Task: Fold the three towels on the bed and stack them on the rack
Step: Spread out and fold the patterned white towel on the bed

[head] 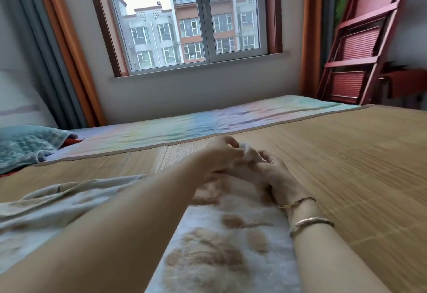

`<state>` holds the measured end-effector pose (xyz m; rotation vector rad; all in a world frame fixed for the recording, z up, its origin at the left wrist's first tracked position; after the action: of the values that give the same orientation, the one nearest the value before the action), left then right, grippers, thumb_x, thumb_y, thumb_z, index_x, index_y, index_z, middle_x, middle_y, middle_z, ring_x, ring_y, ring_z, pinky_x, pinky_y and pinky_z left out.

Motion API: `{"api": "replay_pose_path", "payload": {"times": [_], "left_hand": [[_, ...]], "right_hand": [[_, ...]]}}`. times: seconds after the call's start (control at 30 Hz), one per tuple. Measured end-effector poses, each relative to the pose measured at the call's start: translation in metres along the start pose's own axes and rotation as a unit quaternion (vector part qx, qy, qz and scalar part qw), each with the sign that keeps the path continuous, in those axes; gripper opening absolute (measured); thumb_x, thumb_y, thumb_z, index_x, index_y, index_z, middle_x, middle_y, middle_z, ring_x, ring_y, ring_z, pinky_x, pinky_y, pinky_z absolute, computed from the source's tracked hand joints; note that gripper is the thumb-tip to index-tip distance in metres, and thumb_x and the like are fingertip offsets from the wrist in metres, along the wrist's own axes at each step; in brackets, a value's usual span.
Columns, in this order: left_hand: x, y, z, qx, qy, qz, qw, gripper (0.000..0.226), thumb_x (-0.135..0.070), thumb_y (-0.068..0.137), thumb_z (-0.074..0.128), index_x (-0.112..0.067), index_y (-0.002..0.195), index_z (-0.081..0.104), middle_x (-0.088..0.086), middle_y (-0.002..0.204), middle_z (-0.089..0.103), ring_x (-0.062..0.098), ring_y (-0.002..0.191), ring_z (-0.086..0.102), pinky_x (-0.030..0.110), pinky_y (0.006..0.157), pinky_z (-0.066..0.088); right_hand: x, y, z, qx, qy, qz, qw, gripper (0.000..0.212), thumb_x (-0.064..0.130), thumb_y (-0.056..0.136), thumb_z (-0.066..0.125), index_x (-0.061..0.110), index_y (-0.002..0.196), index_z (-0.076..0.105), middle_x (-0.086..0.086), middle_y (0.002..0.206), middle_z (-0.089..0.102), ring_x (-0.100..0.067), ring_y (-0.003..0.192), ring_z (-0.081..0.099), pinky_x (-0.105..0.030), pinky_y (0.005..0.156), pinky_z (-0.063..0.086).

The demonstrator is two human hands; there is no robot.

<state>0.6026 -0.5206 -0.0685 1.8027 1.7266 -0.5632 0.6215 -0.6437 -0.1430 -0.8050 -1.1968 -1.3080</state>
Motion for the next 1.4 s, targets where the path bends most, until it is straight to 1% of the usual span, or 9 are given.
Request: {"api": "replay_pose_path", "payload": {"times": [0.17,0.3,0.4,0.63,0.83,0.97,1.2,1.27,1.4], "left_hand": [[-0.030,0.017,-0.023,-0.039,0.072,0.014,0.997,0.006,-0.009,0.089,0.056,-0.014,0.088,0.057,0.004,0.077,0.056,0.014,0.056,0.051,0.016,0.039,0.035],[-0.043,0.035,-0.017,-0.059,0.146,0.019,0.987,0.016,-0.008,0.090,0.044,-0.011,0.104,0.052,0.011,0.088,0.057,0.030,0.074,0.060,0.034,0.059,0.055],[-0.047,0.048,0.001,-0.055,0.178,0.028,0.982,0.018,-0.012,0.086,0.060,-0.013,0.102,0.053,0.007,0.099,0.056,0.022,0.081,0.054,0.024,0.054,0.043],[0.008,0.050,0.081,0.048,0.039,-0.017,0.998,0.041,-0.008,0.091,0.054,-0.015,0.131,0.047,0.009,0.137,0.047,0.020,0.117,0.052,0.028,0.093,0.044],[-0.009,-0.002,0.034,-0.063,-0.053,0.038,0.996,0.070,0.018,0.075,0.032,-0.018,0.132,0.049,0.002,0.135,0.042,0.006,0.080,0.049,0.015,0.055,0.039],[0.001,-0.068,0.000,-0.007,0.035,0.040,0.999,0.061,0.015,0.078,0.035,-0.018,0.126,0.056,0.000,0.138,0.049,0.009,0.100,0.055,-0.001,0.049,0.037],[0.017,-0.161,-0.012,0.093,0.102,0.022,0.990,0.030,-0.014,0.095,0.051,-0.017,0.123,0.061,0.003,0.128,0.057,0.024,0.108,0.058,0.009,0.067,0.039],[0.012,-0.181,-0.003,0.124,0.101,0.031,0.987,0.027,-0.018,0.095,0.053,-0.017,0.120,0.062,0.005,0.123,0.061,0.019,0.090,0.060,0.017,0.069,0.042],[-0.005,-0.223,0.025,0.161,0.112,0.062,0.979,0.031,-0.022,0.095,0.050,-0.019,0.123,0.062,0.000,0.127,0.060,0.017,0.103,0.057,0.020,0.078,0.039]], "right_hand": [[-0.001,0.009,-0.009,-0.032,-0.079,-0.008,0.996,0.017,0.005,0.083,0.067,0.015,0.073,0.057,-0.008,0.077,0.064,-0.018,0.065,0.058,-0.026,0.057,0.046],[-0.001,0.016,-0.016,-0.039,-0.249,-0.019,0.967,0.015,0.019,0.079,0.065,0.005,0.075,0.062,-0.004,0.067,0.059,-0.020,0.064,0.055,-0.028,0.056,0.042],[0.002,0.016,-0.027,-0.096,-0.339,-0.007,0.936,0.031,0.036,0.079,0.062,0.010,0.064,0.056,-0.001,0.061,0.057,-0.024,0.061,0.056,-0.028,0.054,0.041],[0.007,0.007,-0.029,-0.174,-0.526,-0.001,0.833,0.037,0.039,0.099,0.042,0.010,0.114,0.059,-0.012,0.118,0.063,-0.031,0.112,0.058,-0.030,0.076,0.038],[-0.002,0.005,-0.027,-0.171,-0.628,0.010,0.759,0.037,0.030,0.099,0.039,0.007,0.128,0.043,-0.013,0.127,0.059,-0.031,0.121,0.049,-0.033,0.093,0.040],[0.004,-0.017,-0.012,-0.055,-0.701,0.020,0.710,0.051,0.035,0.101,0.034,0.006,0.142,0.027,-0.018,0.143,0.036,-0.032,0.130,0.038,-0.037,0.106,0.031],[0.050,-0.108,-0.021,0.028,-0.519,0.145,0.842,0.068,0.038,0.096,0.048,0.004,0.143,0.013,-0.011,0.136,0.038,-0.024,0.118,0.043,-0.034,0.088,0.040],[0.067,-0.141,-0.033,0.053,-0.499,0.203,0.841,0.065,0.044,0.092,0.054,0.008,0.137,0.024,-0.012,0.123,0.054,-0.018,0.089,0.049,-0.027,0.063,0.039],[0.078,-0.201,-0.041,0.085,-0.539,0.226,0.807,0.046,0.046,0.090,0.059,0.010,0.115,0.045,-0.012,0.105,0.066,-0.017,0.075,0.057,-0.029,0.062,0.042]]}}
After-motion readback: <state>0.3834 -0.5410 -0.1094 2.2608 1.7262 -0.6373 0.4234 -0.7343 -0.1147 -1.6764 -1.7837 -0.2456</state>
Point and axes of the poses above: each hand's wrist, its own y-axis towards the middle knuckle, its own z-axis out of the palm, x = y × z, the point moved 4 cm from there along y, towards the middle knuckle
